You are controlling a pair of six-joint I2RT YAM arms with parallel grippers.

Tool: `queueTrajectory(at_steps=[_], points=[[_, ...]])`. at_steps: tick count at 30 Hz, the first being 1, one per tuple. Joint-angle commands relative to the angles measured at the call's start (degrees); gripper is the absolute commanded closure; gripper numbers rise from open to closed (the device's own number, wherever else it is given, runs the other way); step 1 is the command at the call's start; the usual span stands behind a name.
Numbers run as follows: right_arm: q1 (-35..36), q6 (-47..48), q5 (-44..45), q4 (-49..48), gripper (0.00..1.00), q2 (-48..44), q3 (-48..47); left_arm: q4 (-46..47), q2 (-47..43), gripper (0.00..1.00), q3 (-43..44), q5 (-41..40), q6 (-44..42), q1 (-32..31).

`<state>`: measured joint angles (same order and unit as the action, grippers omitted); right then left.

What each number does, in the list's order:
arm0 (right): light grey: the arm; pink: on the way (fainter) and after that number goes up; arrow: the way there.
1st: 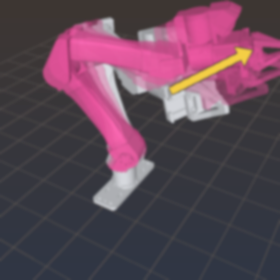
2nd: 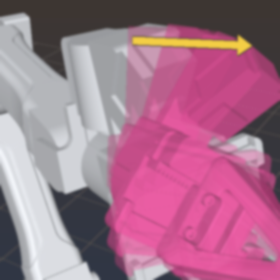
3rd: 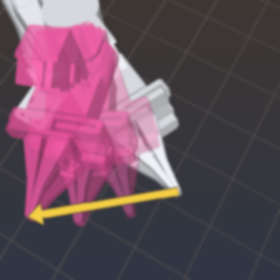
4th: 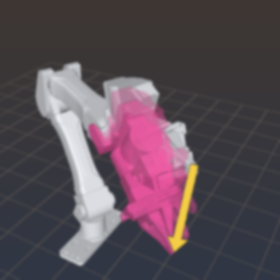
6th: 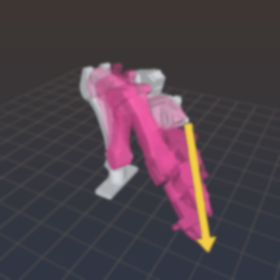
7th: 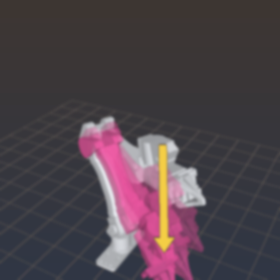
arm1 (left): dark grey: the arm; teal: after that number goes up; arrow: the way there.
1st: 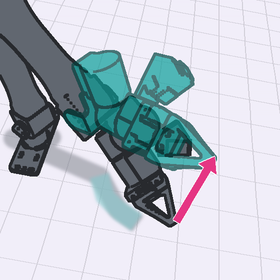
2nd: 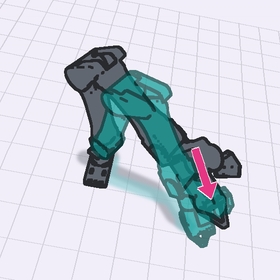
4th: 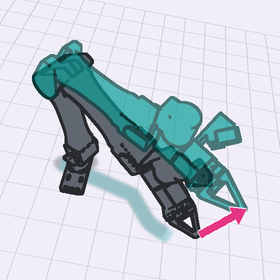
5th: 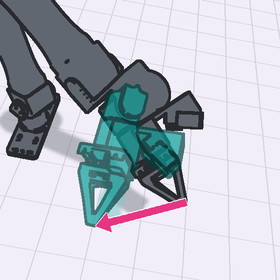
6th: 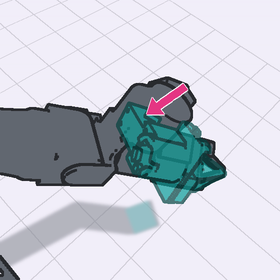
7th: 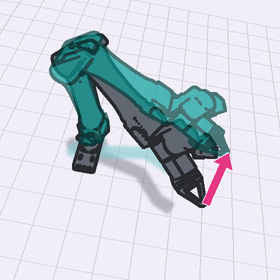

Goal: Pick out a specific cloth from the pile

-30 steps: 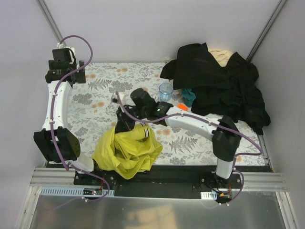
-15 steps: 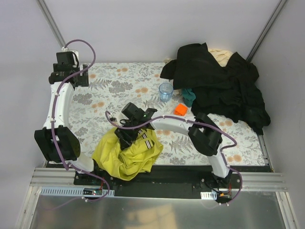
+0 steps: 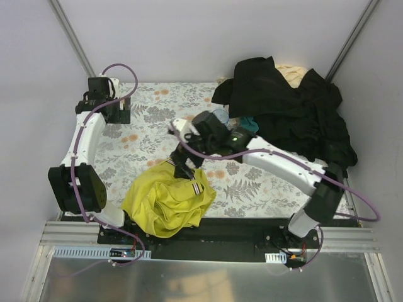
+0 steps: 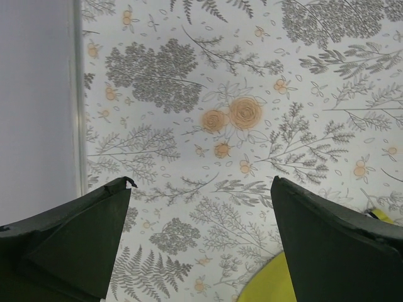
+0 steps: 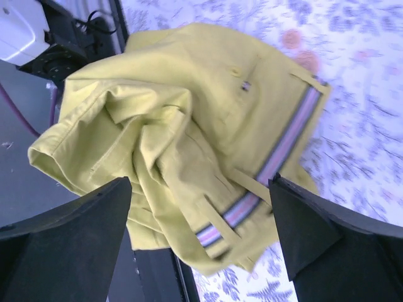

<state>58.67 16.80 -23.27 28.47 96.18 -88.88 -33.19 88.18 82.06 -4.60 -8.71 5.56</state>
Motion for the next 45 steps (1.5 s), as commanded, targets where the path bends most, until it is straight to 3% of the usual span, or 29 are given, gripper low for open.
queueTrajectory(at_steps=[1, 5, 11, 21, 29, 45], points=[[-9.25, -3.94, 3.83, -2.69, 0.01, -10.20, 9.65, 0.58, -2.57, 0.00, -2.78, 4.33, 3.17, -0.99], [-21.99, -13.17, 10.86, -16.92, 0.00, -21.97, 25.56, 2.07, -3.72, 0.00, -6.90, 6.62, 4.84, -2.04], [-37.12, -16.10, 21.76, -22.14, 0.01, -35.26, 41.84, 3.22, -3.55, 0.00, -9.64, 8.30, 6.86, -2.22], [-56.11, -19.34, 24.41, -27.68, 0.01, -43.80, 54.51, 3.13, -4.07, 0.00, -13.15, 5.49, 12.31, -2.22], [-59.72, -17.50, 21.88, -27.68, 0.01, -44.24, 56.45, 3.31, -3.55, 0.00, -14.39, -1.64, 19.96, -2.22], [-61.49, -18.03, 20.63, -29.79, 0.01, -44.59, 57.50, 7.00, -5.30, 0.04, -17.90, -3.22, 17.94, -2.13]])
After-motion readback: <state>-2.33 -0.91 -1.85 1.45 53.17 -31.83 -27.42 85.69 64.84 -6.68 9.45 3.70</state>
